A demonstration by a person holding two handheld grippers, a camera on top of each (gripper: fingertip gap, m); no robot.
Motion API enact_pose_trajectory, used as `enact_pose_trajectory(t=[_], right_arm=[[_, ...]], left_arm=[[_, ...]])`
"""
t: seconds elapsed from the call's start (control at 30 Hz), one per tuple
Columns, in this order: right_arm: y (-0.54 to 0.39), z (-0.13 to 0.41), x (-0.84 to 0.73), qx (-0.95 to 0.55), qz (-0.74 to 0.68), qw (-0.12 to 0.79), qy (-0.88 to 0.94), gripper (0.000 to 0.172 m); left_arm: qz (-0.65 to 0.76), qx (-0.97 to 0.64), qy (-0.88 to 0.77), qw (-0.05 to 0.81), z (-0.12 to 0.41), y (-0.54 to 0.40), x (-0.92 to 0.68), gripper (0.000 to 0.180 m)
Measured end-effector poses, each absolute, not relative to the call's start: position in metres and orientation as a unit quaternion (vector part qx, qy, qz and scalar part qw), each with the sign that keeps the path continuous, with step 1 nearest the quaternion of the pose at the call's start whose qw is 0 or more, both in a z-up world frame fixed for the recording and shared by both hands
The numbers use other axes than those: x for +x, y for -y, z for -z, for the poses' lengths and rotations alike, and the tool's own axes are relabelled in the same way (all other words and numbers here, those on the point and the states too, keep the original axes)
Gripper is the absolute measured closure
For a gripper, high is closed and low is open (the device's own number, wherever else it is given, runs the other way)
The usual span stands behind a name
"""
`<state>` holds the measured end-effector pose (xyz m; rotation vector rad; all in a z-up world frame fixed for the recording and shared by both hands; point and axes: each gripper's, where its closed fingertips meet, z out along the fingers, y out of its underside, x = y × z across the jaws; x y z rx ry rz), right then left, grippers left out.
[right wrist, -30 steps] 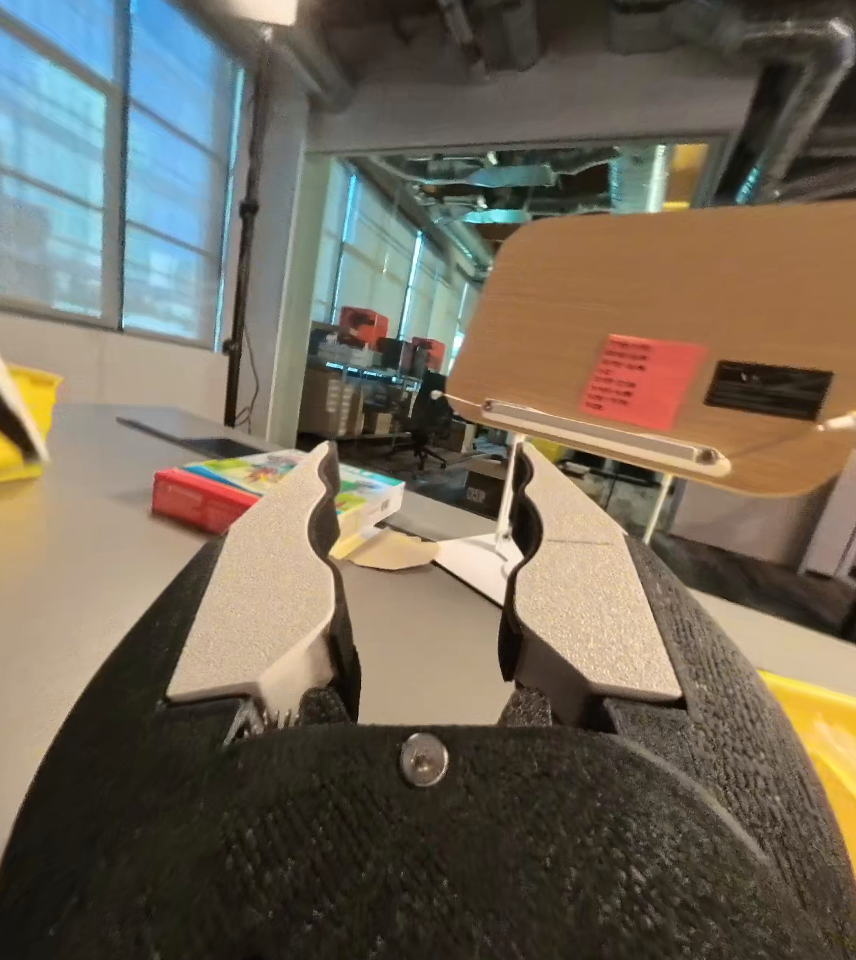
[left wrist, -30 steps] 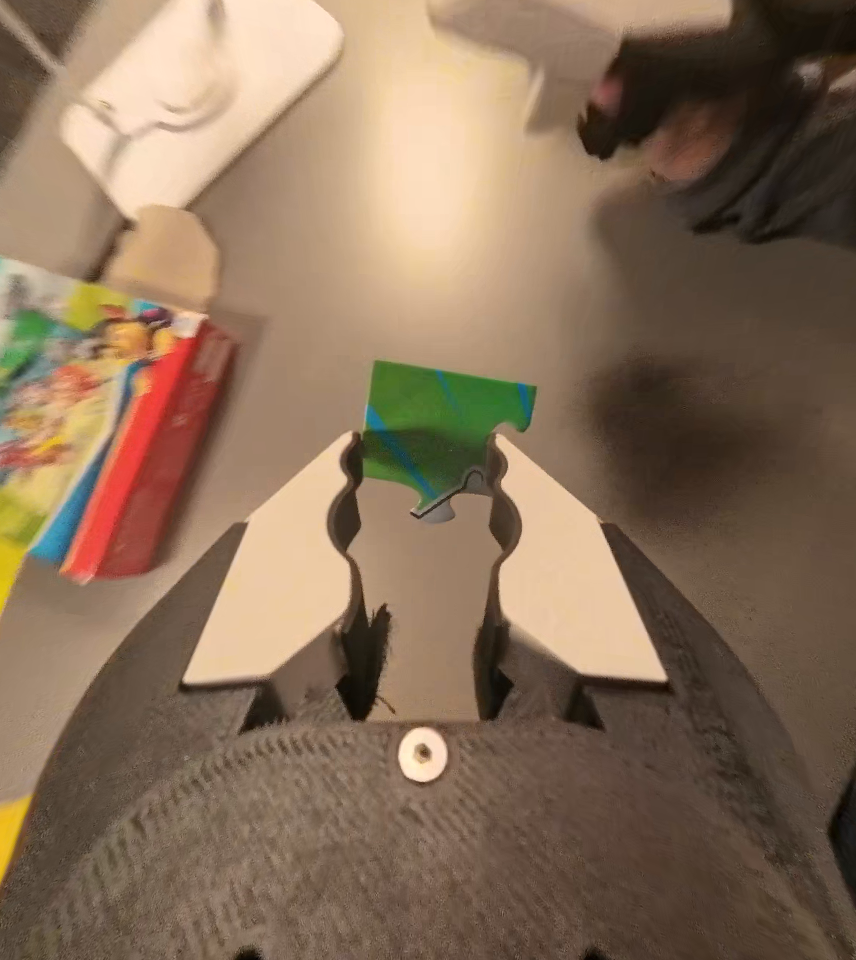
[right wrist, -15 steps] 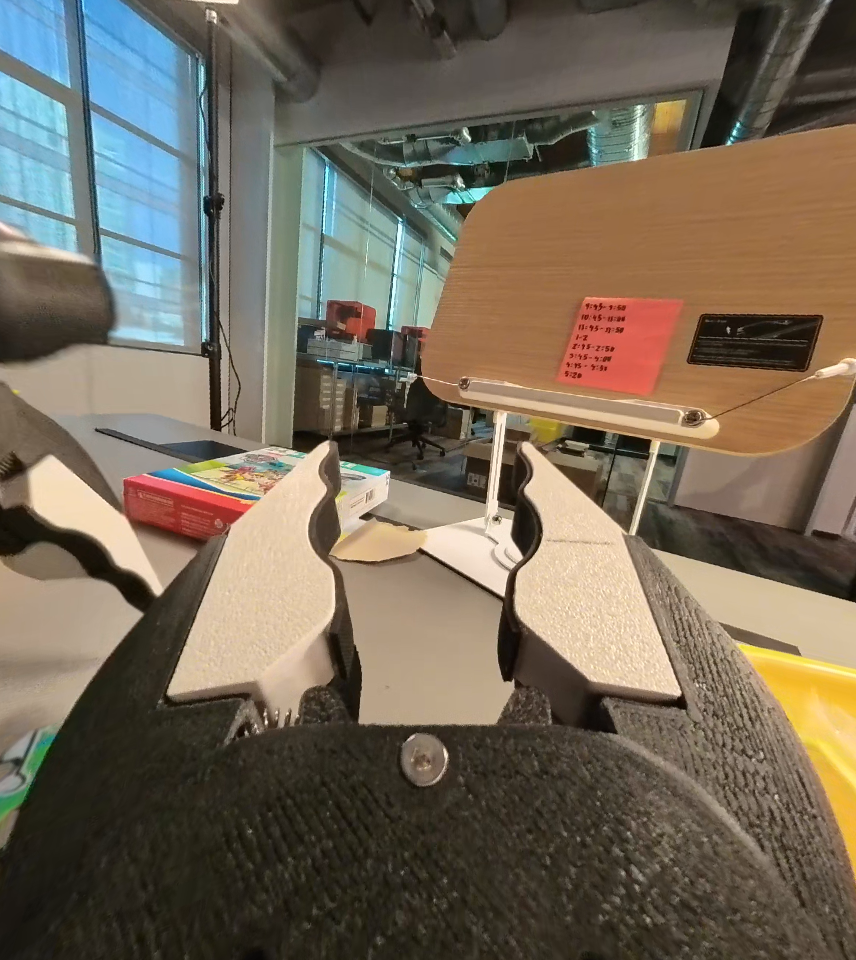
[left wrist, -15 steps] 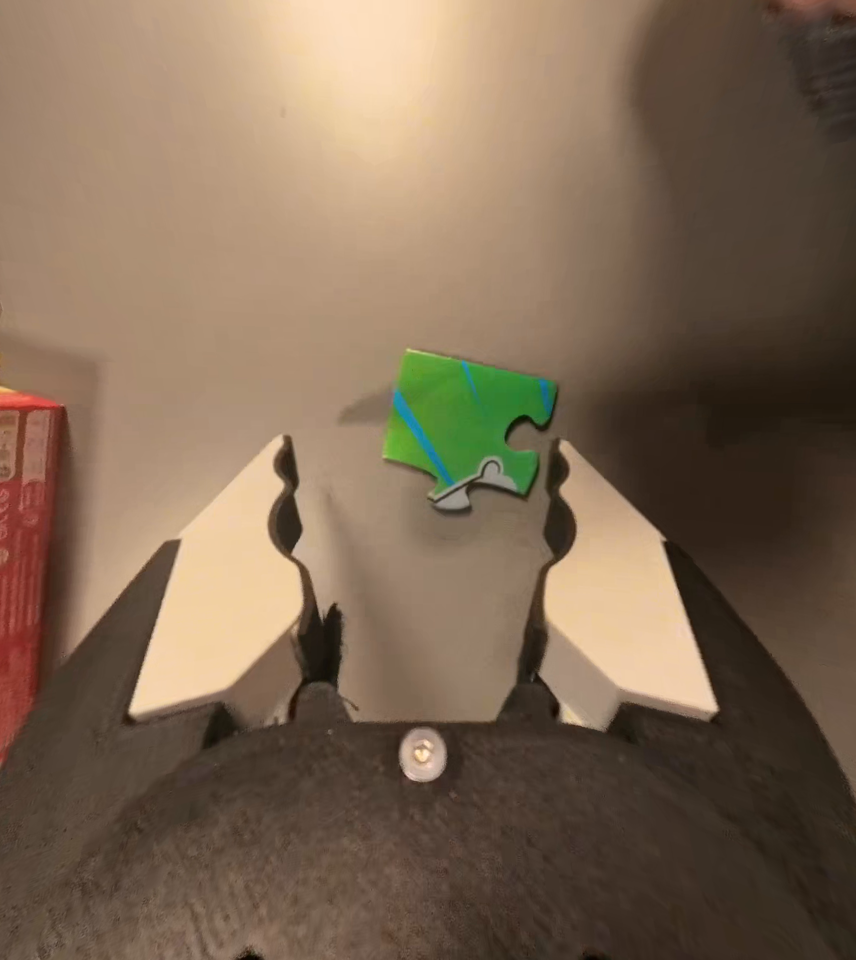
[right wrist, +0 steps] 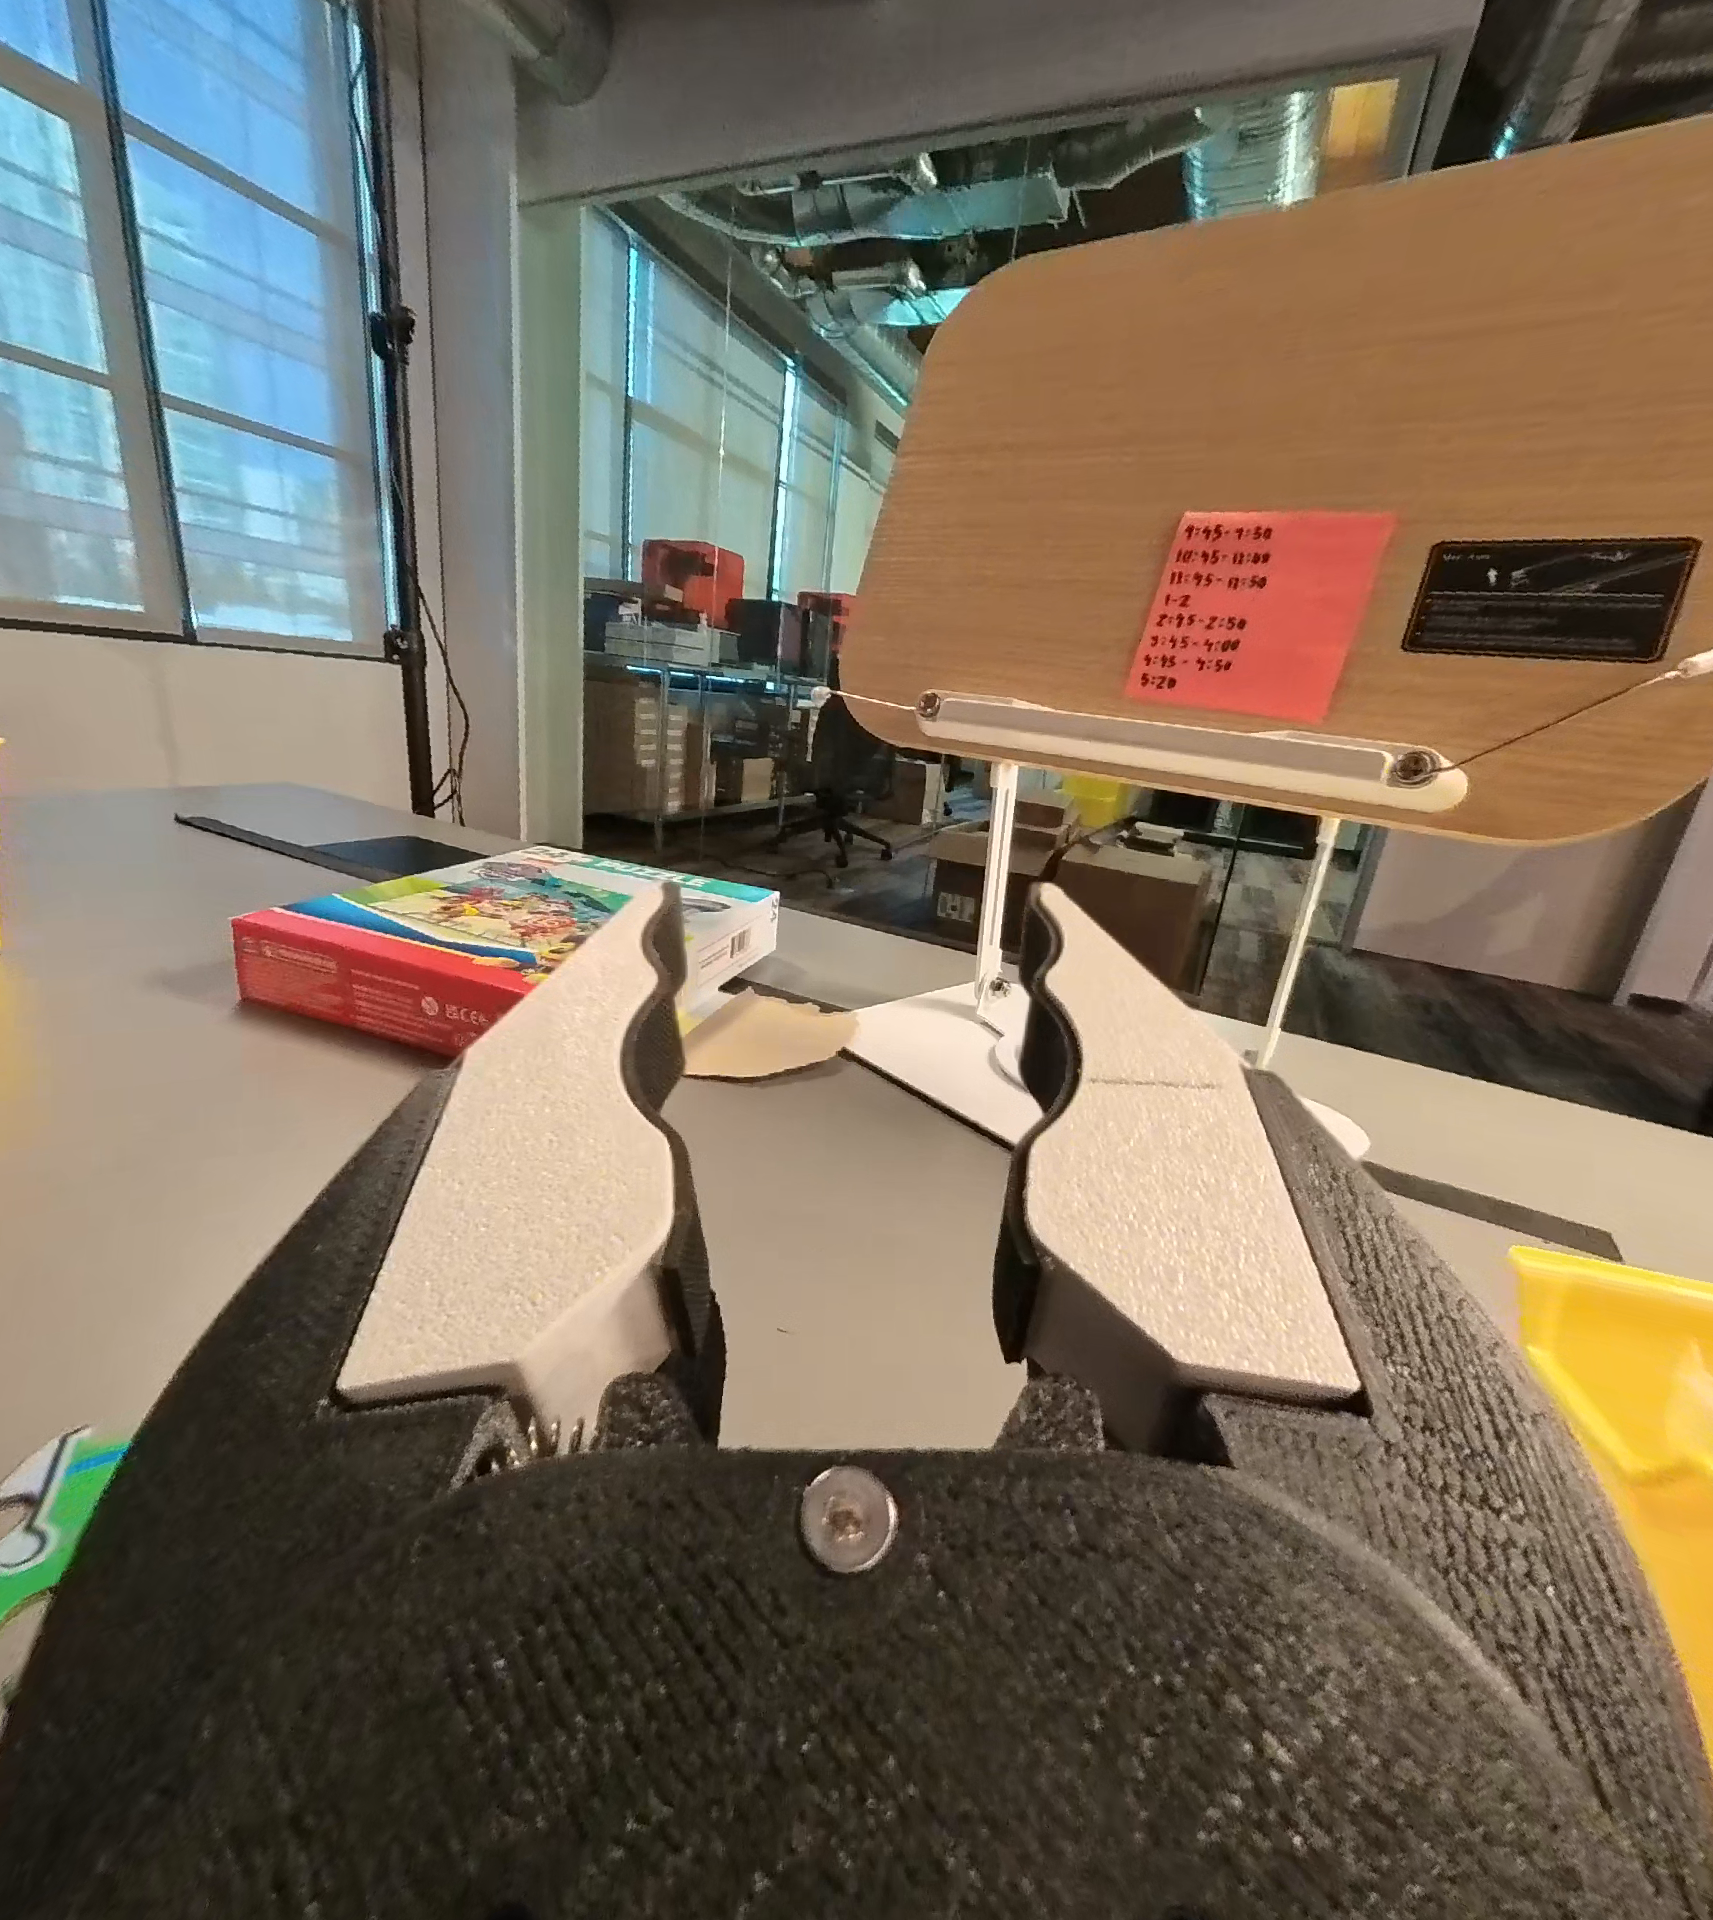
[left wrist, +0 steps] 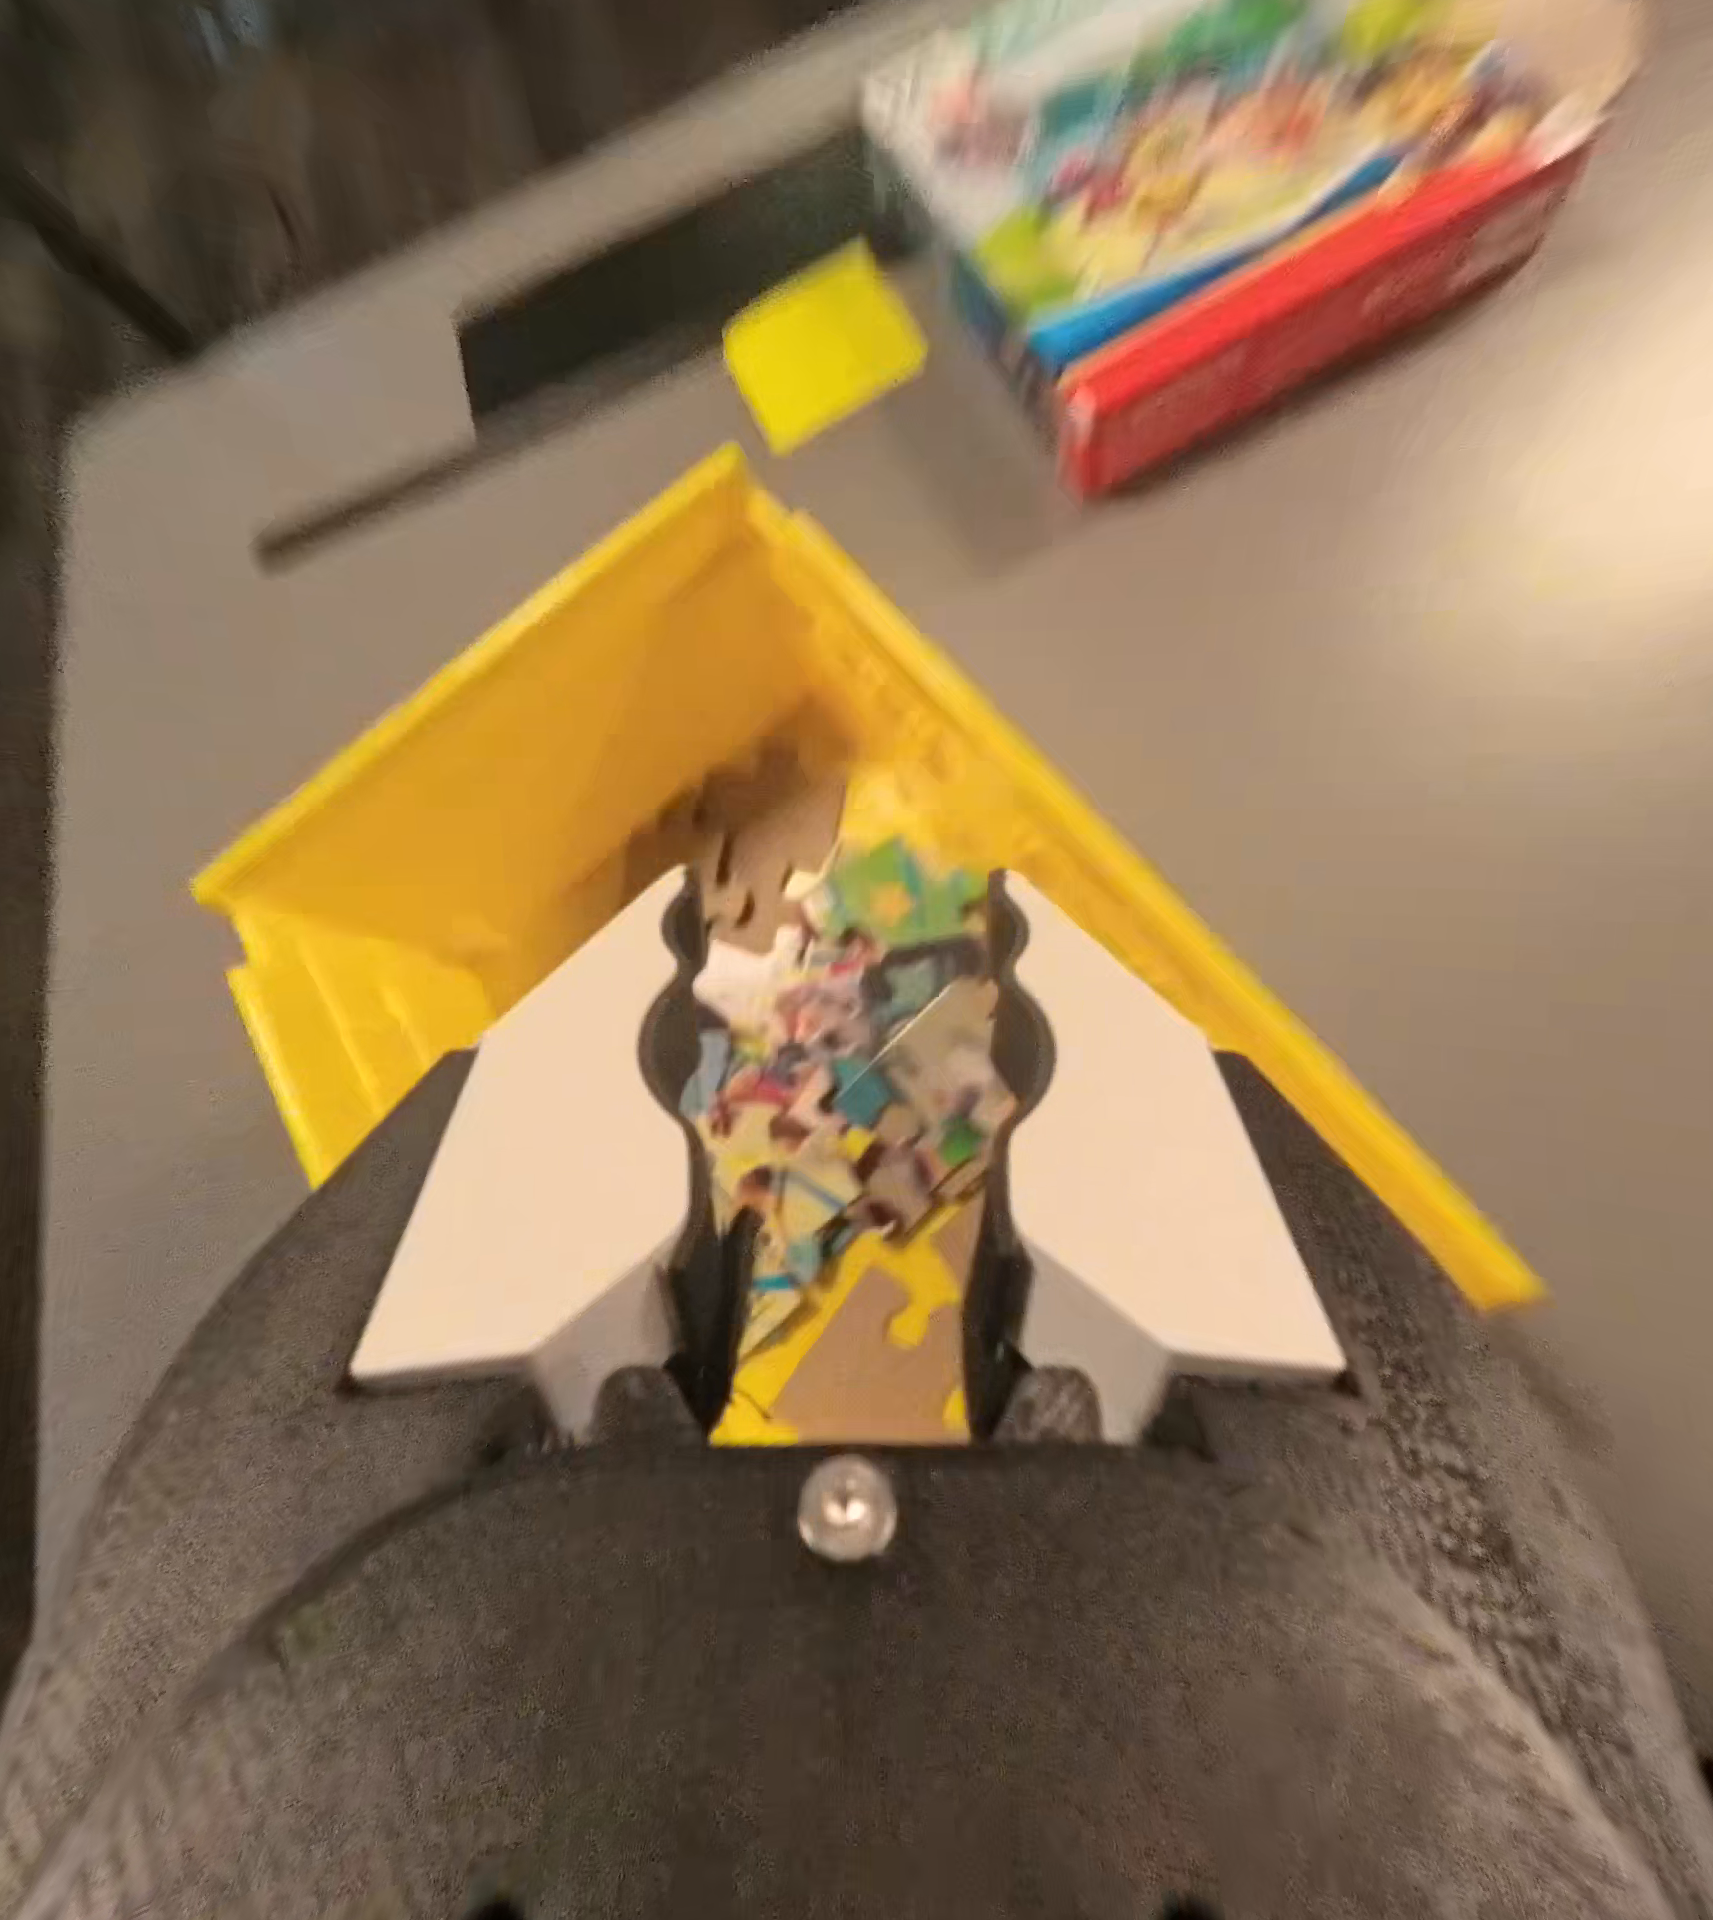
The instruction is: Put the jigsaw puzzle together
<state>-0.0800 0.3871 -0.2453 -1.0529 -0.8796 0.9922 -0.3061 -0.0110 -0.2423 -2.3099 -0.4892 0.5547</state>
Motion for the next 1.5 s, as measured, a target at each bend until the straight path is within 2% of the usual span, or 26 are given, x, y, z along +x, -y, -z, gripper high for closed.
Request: enact_pose_trajectory(t=[0.2, 0.37, 0.47, 0.6, 0.67, 0.83, 0.97, 1.07, 1.17, 1.27, 1.33, 1.5], right_arm=[[-0.383, 0.247, -0.083, -0.462, -0.431, 0.662, 0.402, 0.108], [-0.38, 0.248, -0.084, -0.459, -0.429, 0.661, 0.41, 0.108], [-0.38, 0.249, -0.085, -0.458, -0.429, 0.66, 0.412, 0.108], [-0.378, 0.25, -0.086, -0.458, -0.429, 0.658, 0.416, 0.108], [-0.378, 0.25, -0.087, -0.458, -0.429, 0.657, 0.418, 0.108], [-0.375, 0.251, -0.089, -0.455, -0.425, 0.656, 0.426, 0.108], [-0.373, 0.252, -0.09, -0.452, -0.419, 0.658, 0.433, 0.108], [-0.369, 0.252, -0.091, -0.445, -0.412, 0.661, 0.441, 0.108], [-0.345, 0.24, -0.094, -0.397, -0.401, 0.677, 0.473, 0.108], [-0.253, 0.201, -0.104, -0.297, -0.474, 0.631, 0.538, 0.1], [-0.18, 0.177, -0.105, -0.211, -0.504, 0.595, 0.59, 0.093], [-0.063, 0.135, -0.118, -0.05, -0.456, 0.579, 0.674, 0.058]], left_arm=[[-0.064, -0.939, 0.246, 0.231, 0.317, 0.027, -0.381, 0.122], [-0.014, -0.956, 0.26, 0.137, 0.361, 0.032, -0.407, 0.103], [-0.009, -0.963, 0.252, 0.093, 0.379, 0.037, -0.413, 0.099], [-0.003, -0.96, 0.26, 0.101, 0.378, 0.032, -0.42, 0.108], [0.004, -0.965, 0.246, 0.088, 0.377, 0.033, -0.415, 0.123], [-0.002, -0.967, 0.239, 0.088, 0.375, 0.037, -0.412, 0.123], [-0.037, -0.958, 0.236, 0.159, 0.348, 0.03, -0.412, 0.123], [-0.042, -0.935, 0.234, 0.262, 0.306, 0.017, -0.404, 0.123], [0.056, -0.877, 0.201, 0.433, 0.236, -0.01, -0.355, 0.123], [0.201, -0.793, 0.132, 0.56, 0.163, -0.022, -0.279, 0.123], [0.256, -0.759, 0.079, 0.594, 0.137, -0.024, -0.234, 0.124], [0.432, -0.67, -0.019, 0.604, 0.107, -0.028, -0.148, 0.124]])
